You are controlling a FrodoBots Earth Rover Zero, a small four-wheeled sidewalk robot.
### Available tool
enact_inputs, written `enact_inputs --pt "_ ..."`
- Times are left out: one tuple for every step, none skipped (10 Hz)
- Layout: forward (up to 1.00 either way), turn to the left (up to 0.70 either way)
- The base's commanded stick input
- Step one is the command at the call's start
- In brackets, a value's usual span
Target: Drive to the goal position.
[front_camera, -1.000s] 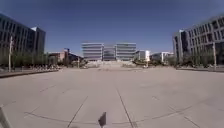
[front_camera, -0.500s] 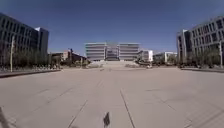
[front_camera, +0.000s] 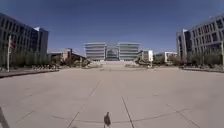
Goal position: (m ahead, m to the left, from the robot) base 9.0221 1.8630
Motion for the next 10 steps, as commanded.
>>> enact_inputs --pt "0.7 0.13" --pt "0.7 0.13" --pt "0.7 0.13" --pt "0.7 0.1" --pt "0.7 0.0" --pt "0.7 0.0" --pt "0.7 0.0" --pt "0.7 0.0" --pt "0.7 0.0" --pt "0.7 0.0"
